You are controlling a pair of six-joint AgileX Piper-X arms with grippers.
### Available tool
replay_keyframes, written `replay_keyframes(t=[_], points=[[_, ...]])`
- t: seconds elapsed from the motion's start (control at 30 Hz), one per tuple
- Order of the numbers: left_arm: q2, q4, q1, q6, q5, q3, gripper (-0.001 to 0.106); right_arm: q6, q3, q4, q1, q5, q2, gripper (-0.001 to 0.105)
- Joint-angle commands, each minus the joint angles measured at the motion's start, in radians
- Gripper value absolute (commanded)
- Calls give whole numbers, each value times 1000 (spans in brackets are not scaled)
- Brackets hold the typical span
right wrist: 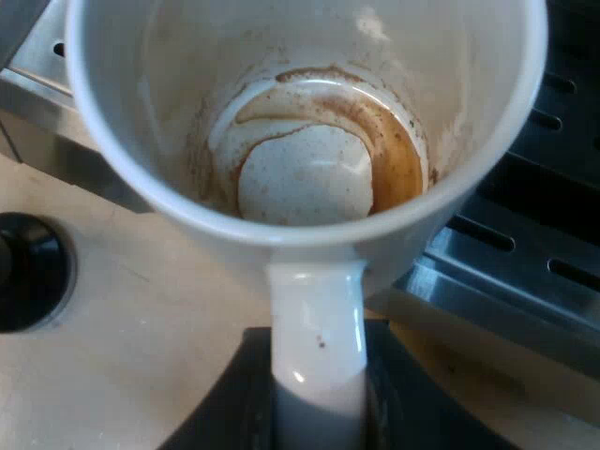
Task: Place mug into machine
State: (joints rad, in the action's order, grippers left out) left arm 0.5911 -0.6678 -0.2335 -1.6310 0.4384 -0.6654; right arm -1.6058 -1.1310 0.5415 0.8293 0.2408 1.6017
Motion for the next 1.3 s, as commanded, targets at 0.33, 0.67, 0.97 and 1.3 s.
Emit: replay_keyframes(t=[0.33,0.67,0.97,1.3], points=[[-1,16,-5,15,8,0,72,-3,-34,-74,3,27,28,0],[-1,16,-5,13,14,0,72,18,-79,-97,3,48,74,0],[-1,16,-5,13,22,0,72,67,-79,-112,3,58,80,0],[-1,16,-5,5,44,0,72,61,-79,-148,3,53,83,0]])
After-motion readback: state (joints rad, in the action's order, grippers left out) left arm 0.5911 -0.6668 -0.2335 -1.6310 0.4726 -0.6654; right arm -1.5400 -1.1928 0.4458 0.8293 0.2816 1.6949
